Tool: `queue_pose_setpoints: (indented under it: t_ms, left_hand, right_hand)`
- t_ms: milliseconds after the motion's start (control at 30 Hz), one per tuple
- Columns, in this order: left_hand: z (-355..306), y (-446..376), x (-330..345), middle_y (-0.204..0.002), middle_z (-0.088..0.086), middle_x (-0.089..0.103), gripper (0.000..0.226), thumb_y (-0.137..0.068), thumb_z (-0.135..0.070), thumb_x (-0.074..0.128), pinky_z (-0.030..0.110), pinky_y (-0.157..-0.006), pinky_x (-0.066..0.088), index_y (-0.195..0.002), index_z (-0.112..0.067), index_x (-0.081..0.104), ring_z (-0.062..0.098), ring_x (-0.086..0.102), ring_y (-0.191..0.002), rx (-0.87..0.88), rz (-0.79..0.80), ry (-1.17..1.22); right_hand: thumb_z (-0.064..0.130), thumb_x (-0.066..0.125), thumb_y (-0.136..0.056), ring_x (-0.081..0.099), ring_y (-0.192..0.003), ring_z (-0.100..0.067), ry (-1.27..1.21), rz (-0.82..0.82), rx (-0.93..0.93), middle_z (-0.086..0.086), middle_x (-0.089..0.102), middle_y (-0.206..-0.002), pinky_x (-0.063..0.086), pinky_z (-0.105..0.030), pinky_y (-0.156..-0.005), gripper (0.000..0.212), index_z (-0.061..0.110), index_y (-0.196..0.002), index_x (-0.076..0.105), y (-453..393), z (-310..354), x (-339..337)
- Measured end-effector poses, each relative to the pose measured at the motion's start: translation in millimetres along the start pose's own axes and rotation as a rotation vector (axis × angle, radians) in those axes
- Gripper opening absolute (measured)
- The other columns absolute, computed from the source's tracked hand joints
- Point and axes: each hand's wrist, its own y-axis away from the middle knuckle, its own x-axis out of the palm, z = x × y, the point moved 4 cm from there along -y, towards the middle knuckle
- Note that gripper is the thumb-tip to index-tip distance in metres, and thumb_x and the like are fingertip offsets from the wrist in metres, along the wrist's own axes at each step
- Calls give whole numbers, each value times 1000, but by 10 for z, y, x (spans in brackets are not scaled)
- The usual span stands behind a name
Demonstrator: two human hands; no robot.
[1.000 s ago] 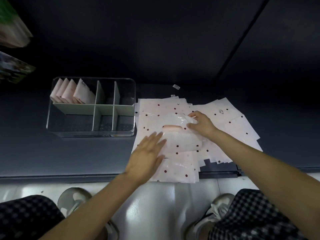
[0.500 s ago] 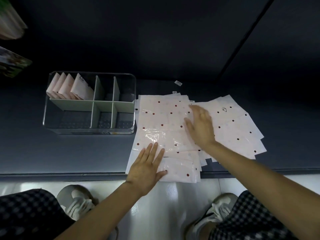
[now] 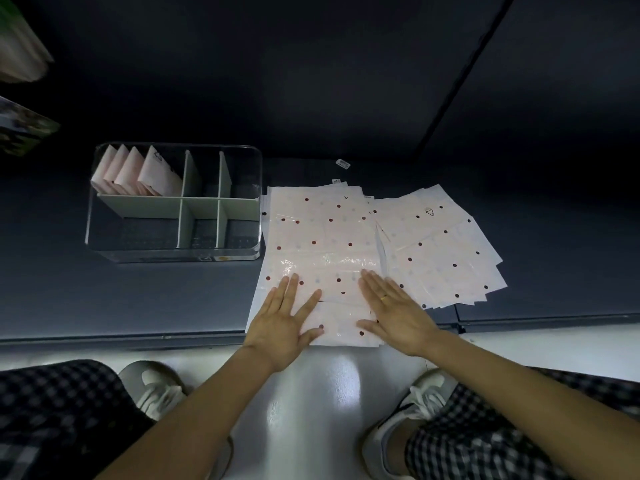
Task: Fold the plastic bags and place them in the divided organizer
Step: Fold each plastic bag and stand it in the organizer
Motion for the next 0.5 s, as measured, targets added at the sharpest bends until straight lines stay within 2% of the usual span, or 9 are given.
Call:
queue_pose_setpoints:
  t_ms: [67, 100, 133, 167, 200, 233, 300, 400, 500]
  left_hand:
    - [11, 11, 3, -149, 7, -35, 65, -91, -65, 9, 33, -112, -18, -141, -38, -24, 20, -36, -134, -5, 3, 0]
    - [14, 7, 2, -150, 8, -34, 66, -91, -65, 9, 33, -113, -18, -142, -38, -22, 21, -35, -136, -7, 3, 3]
    - [15, 1, -3, -151, 8, -32, 66, -91, -65, 10, 32, -113, -17, -144, -38, -19, 21, -32, -138, -9, 0, 13]
    - [18, -8, -12, -153, 7, -29, 66, -91, -66, 11, 32, -113, -16, -145, -39, -15, 21, -29, -140, -12, -4, 29]
    - [24, -15, -23, -154, 7, -27, 66, -91, -66, 13, 31, -113, -15, -146, -41, -11, 20, -27, -141, -16, -10, 47]
    - [33, -18, -32, -156, 5, -24, 65, -91, -67, 15, 30, -113, -14, -147, -42, -7, 19, -24, -142, -18, -13, 64]
    - [52, -20, -51, -158, 2, -17, 64, -90, -67, 19, 29, -115, -9, -148, -44, 1, 18, -17, -144, -24, -26, 99]
    - [83, -31, -90, -159, 1, -8, 62, -90, -68, 23, 29, -118, 0, -147, -45, 12, 17, -7, -146, -29, -51, 130]
    - [102, -66, -149, -159, -1, 5, 63, -91, -65, 30, 29, -118, 8, -148, -40, 19, 16, 4, -145, -44, -62, 174]
  right_hand:
    - [61, 9, -93, -16, -144, -14, 0, -17, 32, -2, -19, -153, -12, -30, -117, 76, 11, -147, -12, 63, -84, -57]
    - [54, 20, -97, -3, -146, -16, -30, -72, 38, -3, -5, -156, -6, -30, -119, 71, 9, -149, 2, 71, -91, -120]
    - [44, 35, -99, 18, -144, -19, -77, -171, 40, -6, 19, -155, 6, -32, -119, 62, 7, -148, 23, 66, -75, -216]
    - [32, 51, -96, 42, -134, -24, -116, -287, 34, -9, 45, -143, 24, -35, -114, 50, 6, -138, 44, 51, -44, -328]
    - [21, 64, -88, 58, -116, -25, -137, -395, 21, -9, 62, -124, 42, -36, -102, 39, 6, -124, 59, 20, -3, -428]
    - [14, 73, -80, 65, -100, -25, -145, -466, 4, -8, 70, -107, 52, -35, -86, 33, 6, -111, 67, -19, 45, -505]
    - [10, 81, -70, 68, -83, -23, -124, -486, -26, -6, 71, -90, 57, -31, -66, 26, 7, -94, 72, -111, 139, -566]
    - [11, 85, -62, 65, -65, -20, -5, -456, -52, -2, 69, -75, 53, -24, -50, 16, 12, -71, 73, -230, 213, -558]
    - [5, 82, -47, 58, -53, -13, 172, -398, -39, 5, 64, -63, 43, -19, -40, 21, 16, -56, 66, -276, 232, -543]
